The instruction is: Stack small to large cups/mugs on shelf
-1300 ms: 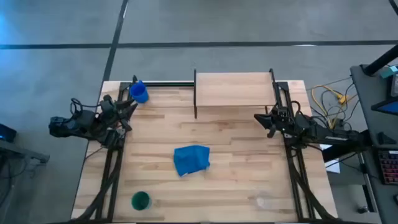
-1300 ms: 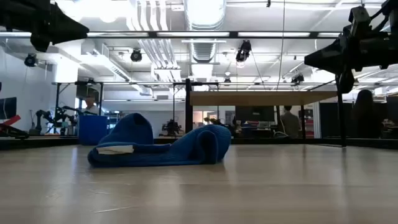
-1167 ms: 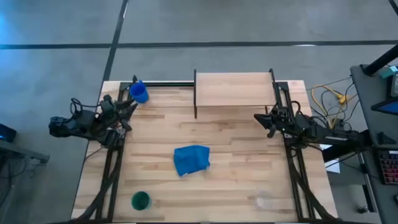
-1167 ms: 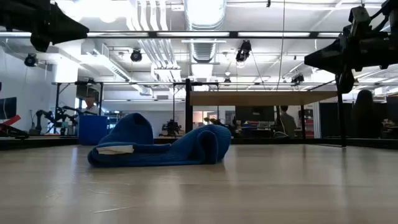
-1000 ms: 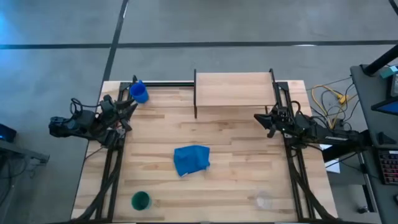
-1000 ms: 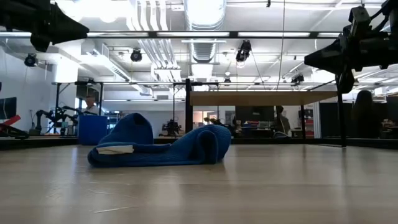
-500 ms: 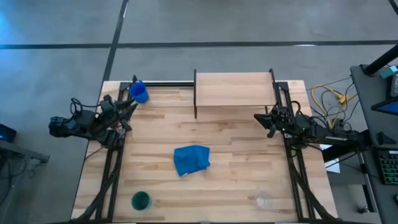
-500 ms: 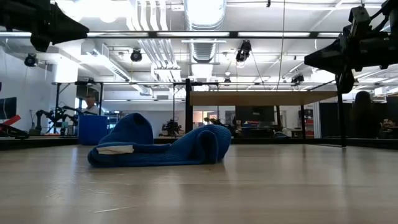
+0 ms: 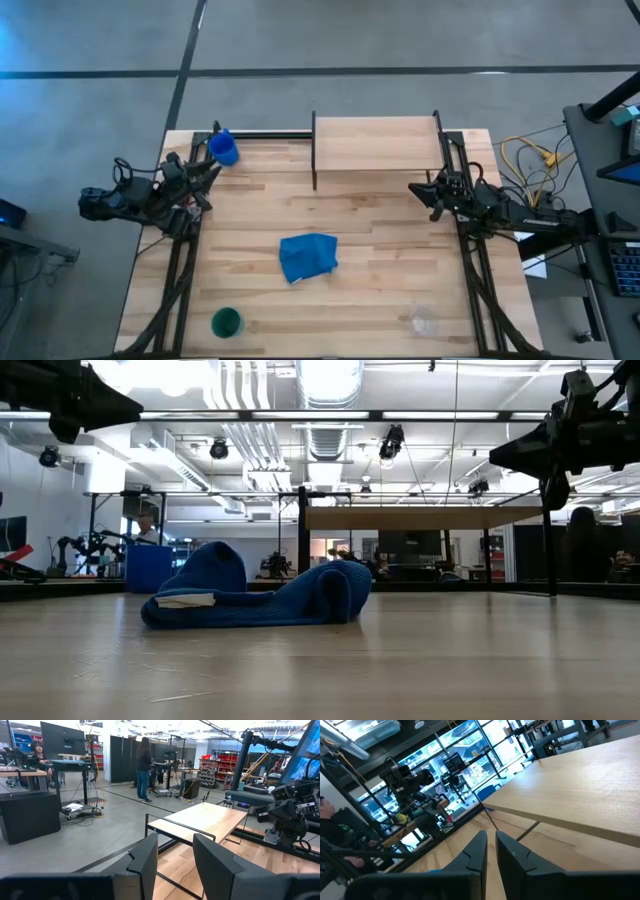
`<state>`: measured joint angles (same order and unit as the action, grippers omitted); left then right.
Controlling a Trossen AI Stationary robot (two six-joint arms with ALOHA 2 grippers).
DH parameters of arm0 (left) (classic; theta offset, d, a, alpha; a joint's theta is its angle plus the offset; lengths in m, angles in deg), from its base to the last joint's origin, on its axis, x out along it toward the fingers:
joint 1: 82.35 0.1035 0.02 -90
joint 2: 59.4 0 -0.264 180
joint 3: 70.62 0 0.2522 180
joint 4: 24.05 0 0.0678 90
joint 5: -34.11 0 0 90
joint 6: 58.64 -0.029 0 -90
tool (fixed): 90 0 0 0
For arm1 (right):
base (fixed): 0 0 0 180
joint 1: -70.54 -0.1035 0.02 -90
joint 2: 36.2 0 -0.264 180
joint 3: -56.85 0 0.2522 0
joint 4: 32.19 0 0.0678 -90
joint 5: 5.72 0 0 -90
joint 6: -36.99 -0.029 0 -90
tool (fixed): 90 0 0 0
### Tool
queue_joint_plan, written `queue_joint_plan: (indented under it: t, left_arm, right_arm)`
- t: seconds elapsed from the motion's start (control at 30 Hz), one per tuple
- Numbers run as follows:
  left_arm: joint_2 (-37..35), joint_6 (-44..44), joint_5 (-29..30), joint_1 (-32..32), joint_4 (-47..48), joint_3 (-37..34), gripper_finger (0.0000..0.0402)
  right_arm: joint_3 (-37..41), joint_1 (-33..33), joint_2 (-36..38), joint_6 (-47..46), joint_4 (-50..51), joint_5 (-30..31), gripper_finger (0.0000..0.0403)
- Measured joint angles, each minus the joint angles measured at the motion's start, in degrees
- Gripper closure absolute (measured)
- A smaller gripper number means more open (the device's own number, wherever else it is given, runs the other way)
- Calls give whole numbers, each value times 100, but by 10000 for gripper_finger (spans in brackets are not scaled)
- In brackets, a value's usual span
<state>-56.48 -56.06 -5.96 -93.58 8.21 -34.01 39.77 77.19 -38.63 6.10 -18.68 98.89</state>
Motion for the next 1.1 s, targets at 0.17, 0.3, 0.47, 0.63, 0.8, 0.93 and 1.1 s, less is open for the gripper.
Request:
queue_joint_plan:
  t: [0.17, 0.3, 0.47, 0.63, 0.8, 0.93, 1.1]
  left_arm:
    - [0, -1, 2, 0, 0, 0, 290]
    - [0, 0, 0, -1, 0, 0, 290]
    - [0, 0, 2, 0, 0, 0, 290]
    - [0, -1, 2, 1, 0, 0, 290]
    - [0, -1, 1, -1, 0, 0, 290]
    - [0, -3, 0, 1, 0, 0, 290]
    - [0, -4, 0, -1, 0, 0, 290]
  right_arm:
    - [0, 1, 0, 0, -2, 0, 369]
    - [0, -1, -2, 0, 0, 0, 369]
    - [0, -2, -1, 0, -1, 0, 369]
    - [0, -2, 0, -37, -38, 0, 369]
    - [0, 1, 0, -61, -189, 70, 369]
    - [0, 1, 0, -63, -179, 72, 369]
    - [0, 1, 0, -878, -179, 61, 369]
